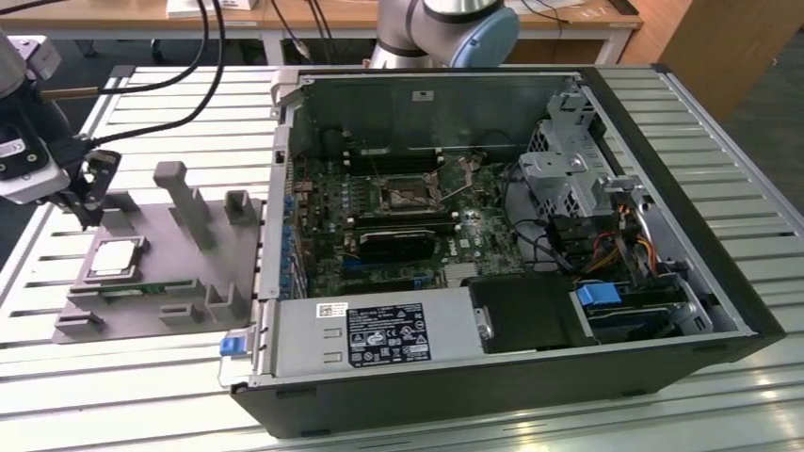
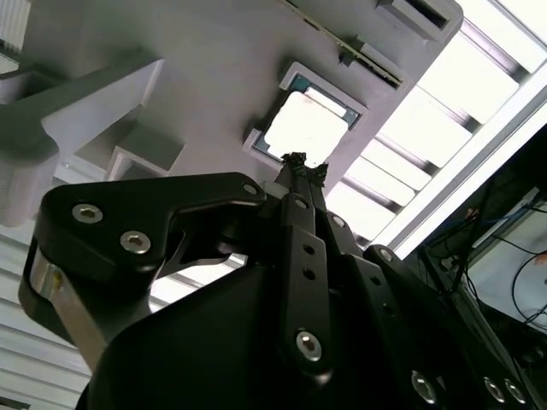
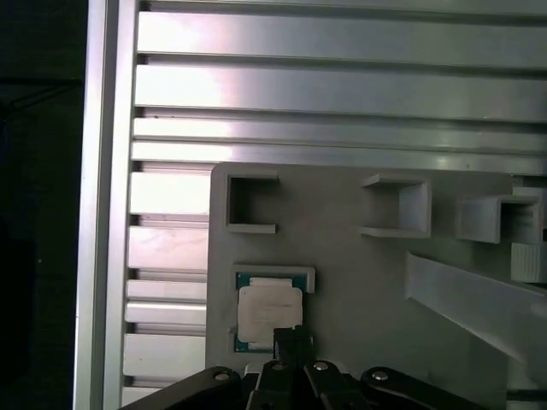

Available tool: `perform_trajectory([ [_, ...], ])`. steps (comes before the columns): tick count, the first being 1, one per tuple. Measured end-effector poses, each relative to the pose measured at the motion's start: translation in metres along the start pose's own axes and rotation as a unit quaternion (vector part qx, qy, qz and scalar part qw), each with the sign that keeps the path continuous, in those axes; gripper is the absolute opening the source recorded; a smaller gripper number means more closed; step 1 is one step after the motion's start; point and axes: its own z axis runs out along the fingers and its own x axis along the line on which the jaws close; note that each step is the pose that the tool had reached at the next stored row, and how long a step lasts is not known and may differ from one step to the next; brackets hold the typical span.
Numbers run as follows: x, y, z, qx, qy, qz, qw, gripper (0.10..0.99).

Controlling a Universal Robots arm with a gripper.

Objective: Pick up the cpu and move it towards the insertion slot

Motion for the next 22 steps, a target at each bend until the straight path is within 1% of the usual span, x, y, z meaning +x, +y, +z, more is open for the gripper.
perform_trajectory([
  [6, 0.0062, 0.0000, 0.0084, 0.0001, 0.0001, 0.000, 1.0000, 0.102],
  [9, 0.0095, 0.0000, 0.0140, 0.0000, -0.0001, 0.000, 1.0000, 0.102],
  [15, 0.0103, -0.0002, 0.0247, 0.0000, 0.0000, 0.000, 1.0000, 0.102],
  [22, 0.0104, -0.0013, 0.0338, 0.0000, -0.0003, 0.020, 0.9998, 0.102],
])
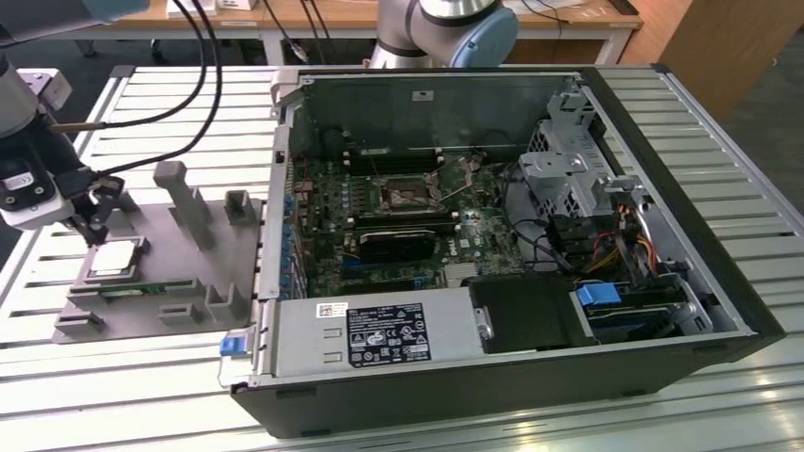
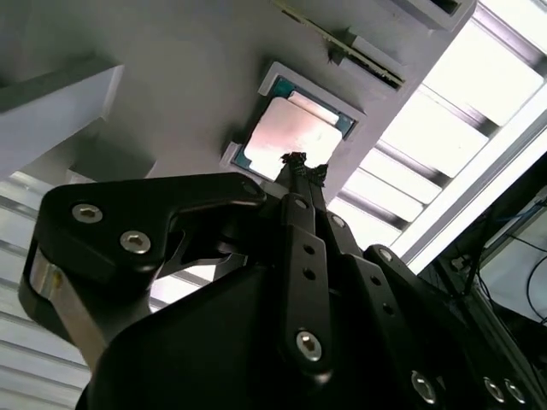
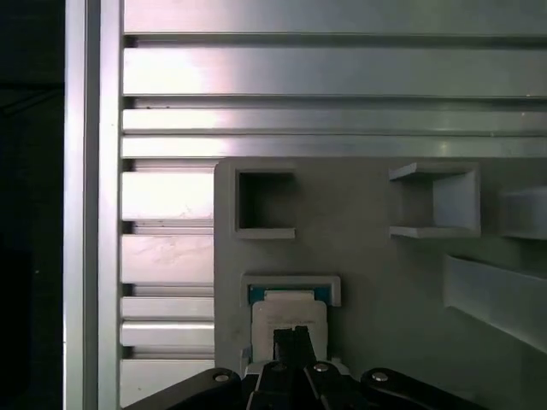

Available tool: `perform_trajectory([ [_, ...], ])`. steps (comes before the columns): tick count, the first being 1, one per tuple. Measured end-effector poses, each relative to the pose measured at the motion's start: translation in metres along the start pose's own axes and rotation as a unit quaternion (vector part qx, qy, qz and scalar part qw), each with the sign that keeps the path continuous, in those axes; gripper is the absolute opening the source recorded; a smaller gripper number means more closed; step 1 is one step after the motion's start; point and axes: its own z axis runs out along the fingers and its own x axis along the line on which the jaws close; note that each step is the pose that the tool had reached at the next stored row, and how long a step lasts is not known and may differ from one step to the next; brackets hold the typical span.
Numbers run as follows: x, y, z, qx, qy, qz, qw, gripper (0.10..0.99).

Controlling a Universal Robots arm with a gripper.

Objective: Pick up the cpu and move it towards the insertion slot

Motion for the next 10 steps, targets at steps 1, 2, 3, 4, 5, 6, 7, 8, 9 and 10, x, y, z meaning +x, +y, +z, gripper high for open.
perform_trajectory([
  [1, 0.0000, -0.0004, 0.0013, 0.0000, 0.0000, 0.003, 1.0000, 0.102],
  [2, 0.0000, -0.0009, 0.0025, 0.0000, 0.0000, 0.005, 1.0000, 0.102],
  [3, 0.0000, -0.0014, 0.0036, 0.0001, 0.0000, 0.007, 1.0000, 0.102],
  [4, 0.0000, -0.0019, 0.0048, 0.0000, -0.0001, 0.009, 1.0000, 0.102],
  [5, 0.0000, -0.0023, 0.0060, 0.0000, -0.0002, 0.011, 0.9999, 0.102],
  [6, 0.0000, -0.0026, 0.0073, 0.0000, -0.0002, 0.012, 0.9999, 0.102],
  [7, -0.0001, -0.0029, 0.0088, 0.0000, -0.0002, 0.013, 0.9999, 0.102],
  [8, -0.0001, -0.0031, 0.0102, 0.0000, -0.0002, 0.014, 0.9999, 0.102],
  [9, -0.0001, -0.0033, 0.0117, 0.0000, -0.0002, 0.015, 0.9999, 0.102],
  [10, -0.0001, -0.0035, 0.0133, 0.0000, -0.0002, 0.015, 0.9999, 0.102],
])
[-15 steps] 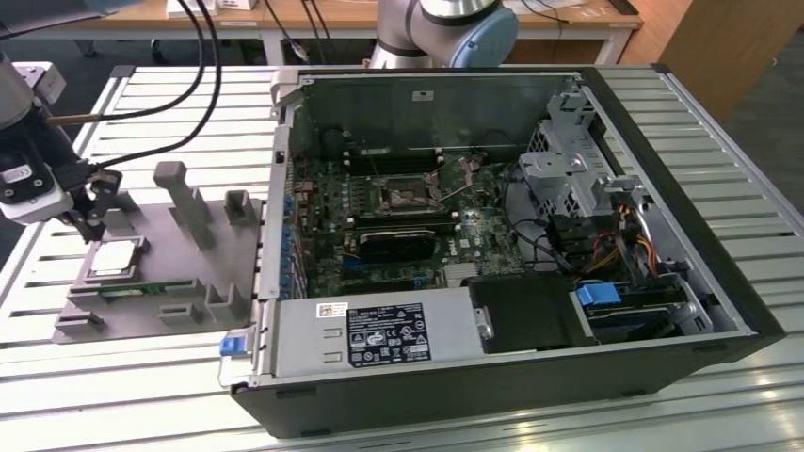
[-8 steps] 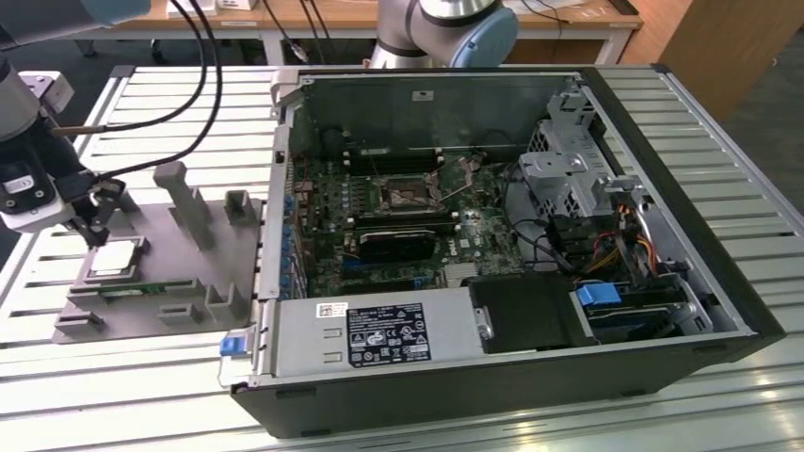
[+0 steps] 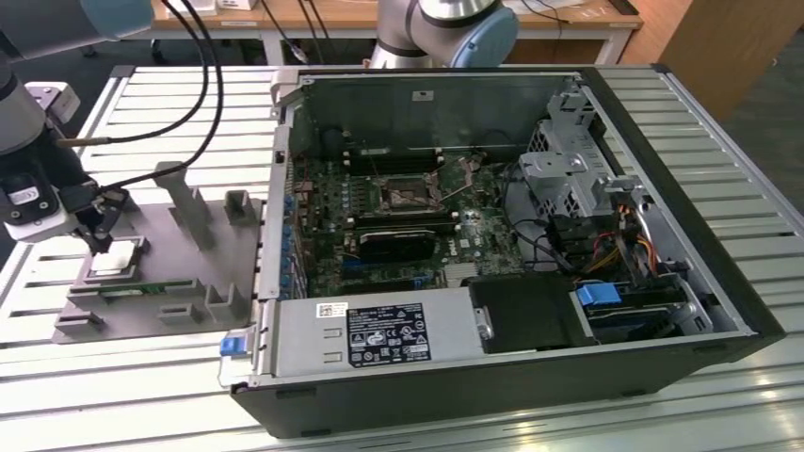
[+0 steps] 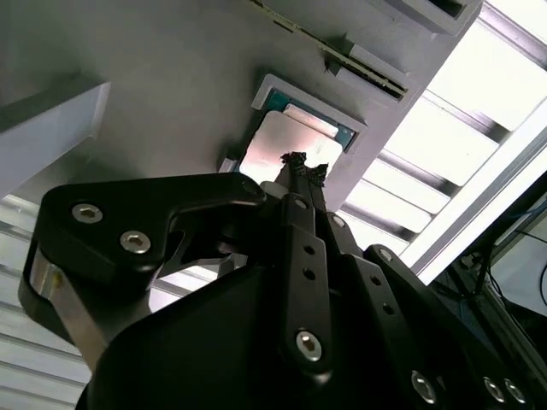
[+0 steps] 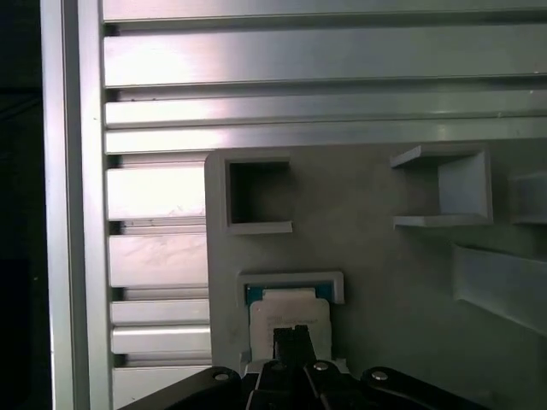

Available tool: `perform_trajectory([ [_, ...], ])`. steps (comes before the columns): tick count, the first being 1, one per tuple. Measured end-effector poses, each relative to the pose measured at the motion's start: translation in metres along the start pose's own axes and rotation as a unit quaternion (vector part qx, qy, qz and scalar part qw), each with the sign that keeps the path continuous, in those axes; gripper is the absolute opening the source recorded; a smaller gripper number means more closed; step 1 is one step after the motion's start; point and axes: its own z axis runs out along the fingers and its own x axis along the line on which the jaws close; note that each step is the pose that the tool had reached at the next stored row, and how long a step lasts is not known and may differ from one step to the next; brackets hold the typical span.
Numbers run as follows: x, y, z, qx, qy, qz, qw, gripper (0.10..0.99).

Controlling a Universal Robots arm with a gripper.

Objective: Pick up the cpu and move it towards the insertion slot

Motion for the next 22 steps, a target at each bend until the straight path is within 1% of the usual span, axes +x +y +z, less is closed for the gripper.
perform_trajectory([
  [3, 0.0000, -0.0002, 0.0048, 0.0000, 0.0000, 0.002, 1.0000, 0.102],
  [4, 0.0000, -0.0002, 0.0053, 0.0000, 0.0000, 0.002, 1.0000, 0.102],
  [11, 0.0000, -0.0002, 0.0054, 0.0000, 0.0000, 0.002, 1.0000, 0.102],
  [12, 0.0000, -0.0002, 0.0054, 0.0000, 0.0001, 0.002, 1.0000, 0.114],
  [14, 0.0000, -0.0002, 0.0055, 0.0000, 0.0000, 0.002, 1.0000, 0.231],
  [15, 0.0000, -0.0002, 0.0055, 0.0000, 0.0000, 0.002, 1.0000, 0.231],
  [17, 0.0000, -0.0002, 0.0055, 0.0001, 0.0000, 0.002, 1.0000, 0.349],
  [18, 0.0000, -0.0002, 0.0055, 0.0000, 0.0001, 0.002, 1.0000, 0.349],
  [20, 0.0000, -0.0002, 0.0055, 0.0000, 0.0000, 0.002, 1.0000, 0.467],
  [21, 0.0000, -0.0002, 0.0055, 0.0000, 0.0000, 0.002, 1.0000, 0.467],
  [22, 0.0000, -0.0002, 0.0056, 0.0000, 0.0000, 0.002, 1.0000, 0.525],
])
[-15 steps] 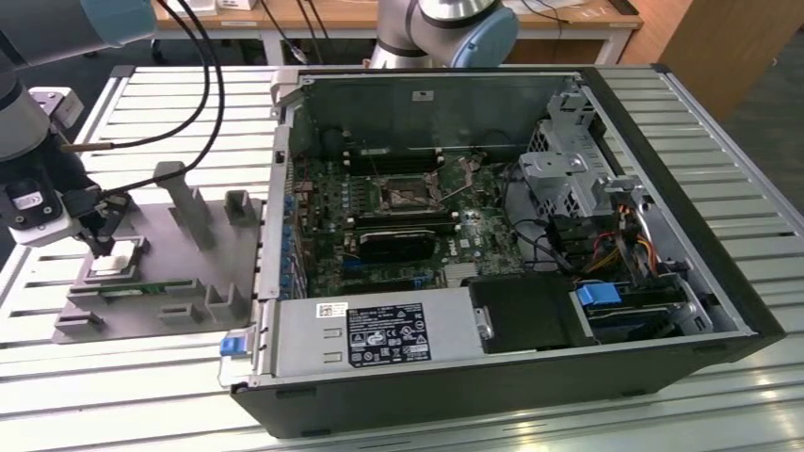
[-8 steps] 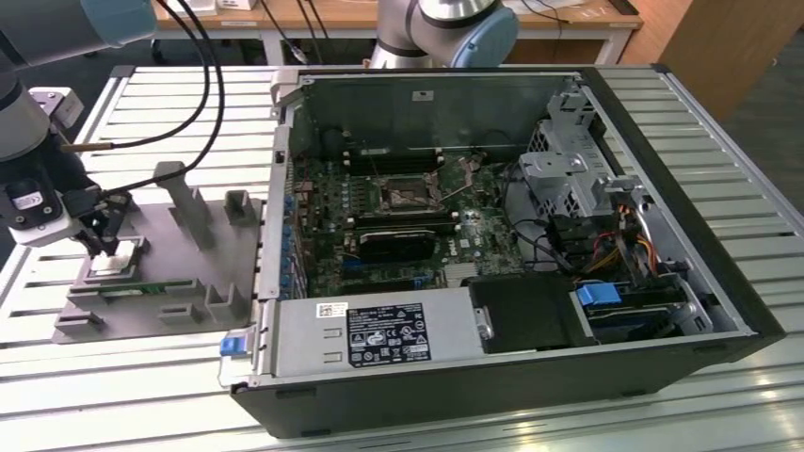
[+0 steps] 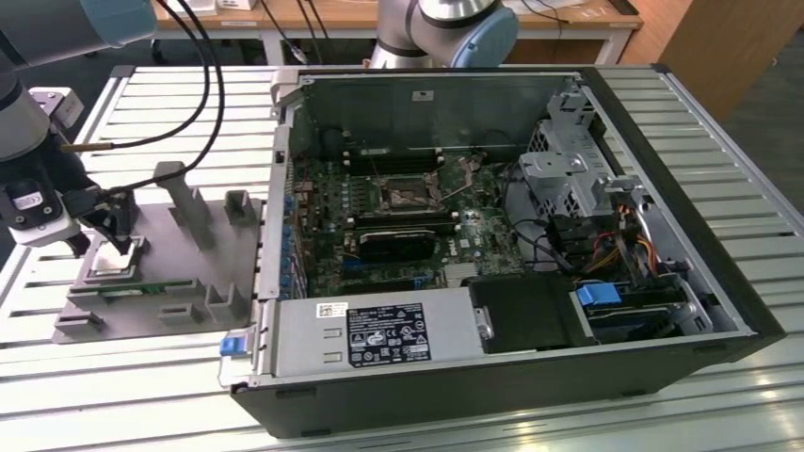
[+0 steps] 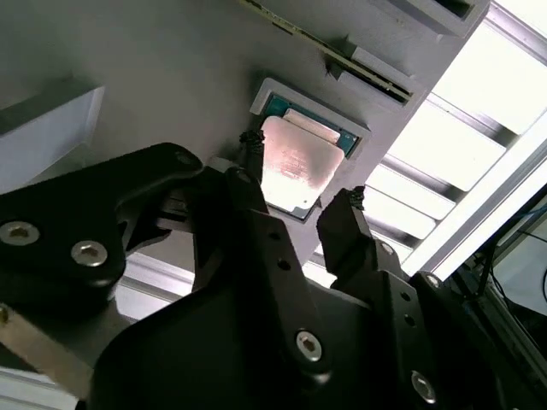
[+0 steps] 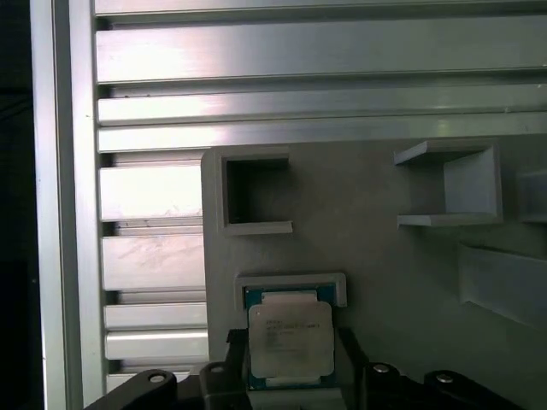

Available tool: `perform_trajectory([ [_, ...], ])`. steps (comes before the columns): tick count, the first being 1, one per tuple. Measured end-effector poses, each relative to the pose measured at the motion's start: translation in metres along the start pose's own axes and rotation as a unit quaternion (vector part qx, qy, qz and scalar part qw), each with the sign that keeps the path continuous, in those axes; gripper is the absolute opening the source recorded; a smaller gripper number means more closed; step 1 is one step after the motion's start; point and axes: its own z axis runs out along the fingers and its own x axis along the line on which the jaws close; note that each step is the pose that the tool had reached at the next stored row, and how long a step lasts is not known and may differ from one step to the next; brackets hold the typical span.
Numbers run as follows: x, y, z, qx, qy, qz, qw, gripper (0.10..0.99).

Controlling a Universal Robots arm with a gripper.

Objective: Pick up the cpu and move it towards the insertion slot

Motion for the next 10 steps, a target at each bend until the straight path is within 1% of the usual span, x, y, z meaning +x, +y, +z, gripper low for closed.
perform_trajectory([
  [1, 0.0000, 0.0000, 0.0000, 0.0000, 0.0000, 0.000, 1.0000, 0.525],
  [2, 0.0000, 0.0000, 0.0000, 0.0000, 0.0000, 0.000, 1.0000, 0.580],
  [3, 0.0000, 0.0000, 0.0000, 0.0000, 0.0000, 0.000, 1.0000, 0.580],
  [4, 0.0000, 0.0000, 0.0003, 0.0000, 0.0000, 0.000, 1.0000, 0.647],
  [10, -0.0004, -0.0001, 0.0068, 0.0000, 0.0001, -0.009, 1.0000, 0.647],
])
